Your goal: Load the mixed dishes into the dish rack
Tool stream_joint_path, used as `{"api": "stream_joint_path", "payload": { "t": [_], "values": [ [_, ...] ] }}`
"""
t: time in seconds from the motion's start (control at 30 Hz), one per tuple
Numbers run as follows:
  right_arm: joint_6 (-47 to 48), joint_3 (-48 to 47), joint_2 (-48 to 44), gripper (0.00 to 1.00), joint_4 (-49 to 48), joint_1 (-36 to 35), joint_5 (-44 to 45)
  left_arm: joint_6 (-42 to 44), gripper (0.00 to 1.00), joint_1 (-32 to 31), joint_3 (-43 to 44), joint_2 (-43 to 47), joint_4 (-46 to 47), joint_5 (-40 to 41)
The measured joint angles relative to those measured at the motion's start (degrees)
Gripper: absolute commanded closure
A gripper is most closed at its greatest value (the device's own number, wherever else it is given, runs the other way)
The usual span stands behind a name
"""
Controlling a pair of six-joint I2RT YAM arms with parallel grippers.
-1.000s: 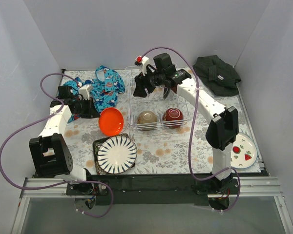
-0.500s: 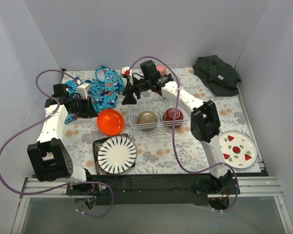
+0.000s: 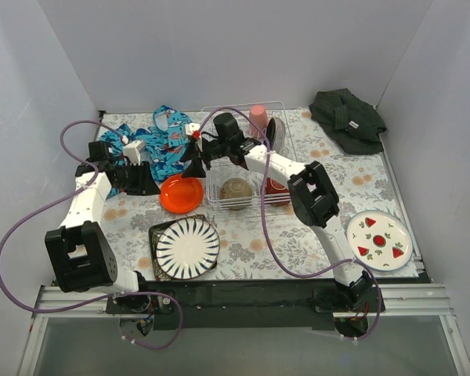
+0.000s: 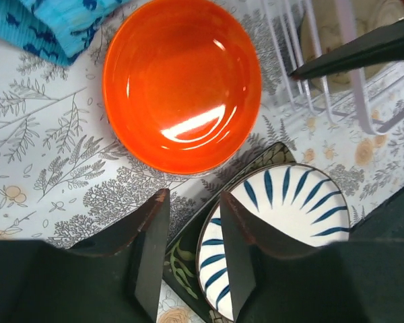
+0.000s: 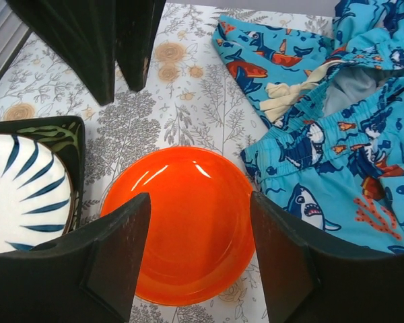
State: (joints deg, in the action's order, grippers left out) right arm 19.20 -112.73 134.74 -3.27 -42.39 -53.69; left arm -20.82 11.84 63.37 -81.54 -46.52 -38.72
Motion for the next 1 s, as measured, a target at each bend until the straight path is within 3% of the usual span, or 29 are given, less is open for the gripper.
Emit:
{"api": "stream_joint_path", "payload": {
  "t": [0.33, 0.63, 0.83, 1.0],
  "values": [
    [-1.14, 10.78, -7.04, 0.33, -2.03, 0.04, 4.00, -8.46, 0.62, 0.00, -5.29, -8.85, 9.92, 4.96],
    [-2.82, 15.26, -13.88, 0.34, -3.19, 0.04, 5.64, -11.65, 0.77, 0.00, -4.57, -17.99, 16.85, 5.49],
    [-2.86, 16.55, -14.27, 0.34, -3.13, 0.04, 7.17, -13.11, 0.78, -0.24, -2.64, -22.34, 18.51, 3.41],
    [-2.86, 17.00, -14.27, 0.33, -2.91, 0.04, 8.09, -13.86, 0.97, -0.39, -1.77, -22.91, 19.37, 2.32]
  ]
}}
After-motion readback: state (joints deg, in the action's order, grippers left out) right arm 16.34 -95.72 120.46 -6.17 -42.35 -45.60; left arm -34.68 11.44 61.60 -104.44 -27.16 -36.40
